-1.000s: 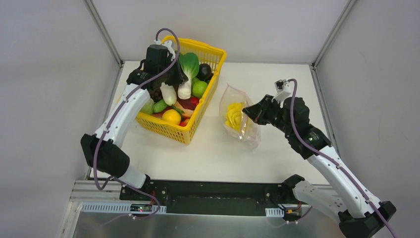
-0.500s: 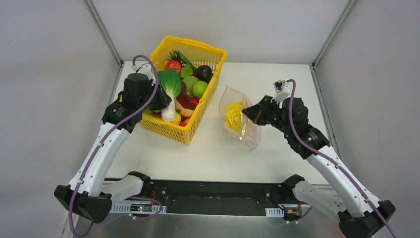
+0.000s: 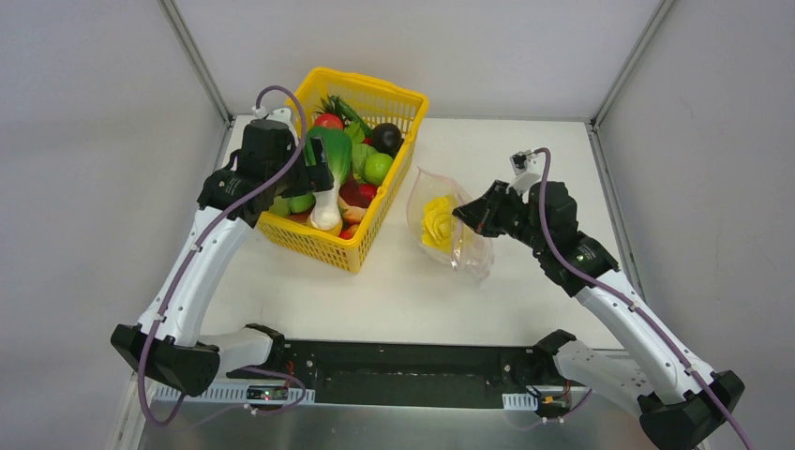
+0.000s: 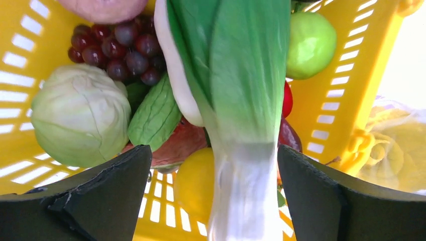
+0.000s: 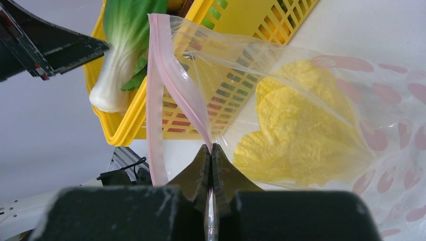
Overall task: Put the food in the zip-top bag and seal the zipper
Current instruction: Place the fake vegetable in the bin, then pick up the fake vegetable from the bin.
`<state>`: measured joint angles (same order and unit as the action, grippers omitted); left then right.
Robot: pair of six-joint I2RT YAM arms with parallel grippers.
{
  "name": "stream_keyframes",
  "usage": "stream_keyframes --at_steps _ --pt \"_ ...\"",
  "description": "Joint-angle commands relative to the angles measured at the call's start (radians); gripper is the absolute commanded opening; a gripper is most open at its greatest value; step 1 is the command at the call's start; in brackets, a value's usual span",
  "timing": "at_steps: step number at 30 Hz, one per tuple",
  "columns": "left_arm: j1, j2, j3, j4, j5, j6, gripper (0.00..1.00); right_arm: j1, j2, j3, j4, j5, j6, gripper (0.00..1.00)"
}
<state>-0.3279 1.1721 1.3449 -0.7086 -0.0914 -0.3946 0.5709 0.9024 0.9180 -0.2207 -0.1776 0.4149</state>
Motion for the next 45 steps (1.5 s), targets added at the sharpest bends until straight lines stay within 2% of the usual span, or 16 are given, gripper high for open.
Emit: stream_keyframes --at_steps 1,8,10,12,15,23,27,30,31,33,38,41,42,45 --pt "-0.001 0.068 0.151 -0.053 -0.03 0.09 0.99 -0.004 -0.016 0.025 0.024 -0.028 -0.005 0.0" --pt "0.019 0.289 0.407 -0.168 0.084 0.196 0.99 -0.004 -0.01 0.027 0.023 -0.038 -0.004 0.0" --pt "0.019 0.353 0.47 -0.211 0.186 0.215 0.99 -0.004 -0.006 0.028 0.019 -0.038 -0.005 0.0" --pt "0.016 0.382 0.493 -0.205 0.279 0.222 0.99 -0.004 -0.007 0.029 0.015 -0.036 -0.005 0.0" --pt "0.007 0.378 0.47 -0.167 0.306 0.217 0.99 -0.004 -0.01 0.025 0.015 -0.034 -0.005 0.0" --pt "0.005 0.513 0.582 -0.288 0.455 0.3 0.99 -0.003 0.005 0.027 0.013 -0.041 -0.003 0.0" --pt "0.006 0.582 0.641 -0.302 0.49 0.291 0.99 -0.003 0.012 0.028 0.01 -0.045 -0.001 0.0" --pt "0.007 0.655 0.729 -0.36 0.46 0.287 0.98 -0.003 0.015 0.028 0.009 -0.042 -0.001 0.0" --pt "0.007 0.674 0.747 -0.374 0.461 0.289 0.95 -0.004 0.015 0.03 0.008 -0.042 -0.002 0.0" --pt "0.006 0.696 0.776 -0.389 0.473 0.284 0.82 -0.004 0.013 0.03 0.006 -0.041 -0.004 0.0" --pt "0.006 0.679 0.773 -0.378 0.467 0.279 0.32 -0.004 0.014 0.028 0.003 -0.037 -0.01 0.0" --pt "0.006 0.647 0.756 -0.379 0.457 0.293 0.05 -0.005 0.014 0.028 0.002 -0.032 -0.015 0.0" --pt "0.006 0.627 0.743 -0.371 0.452 0.292 0.0 -0.004 0.014 0.028 0.001 -0.031 -0.015 0.0" --pt "0.006 0.515 0.651 -0.268 0.418 0.251 0.0 -0.005 0.016 0.028 0.002 -0.027 -0.015 0.0"
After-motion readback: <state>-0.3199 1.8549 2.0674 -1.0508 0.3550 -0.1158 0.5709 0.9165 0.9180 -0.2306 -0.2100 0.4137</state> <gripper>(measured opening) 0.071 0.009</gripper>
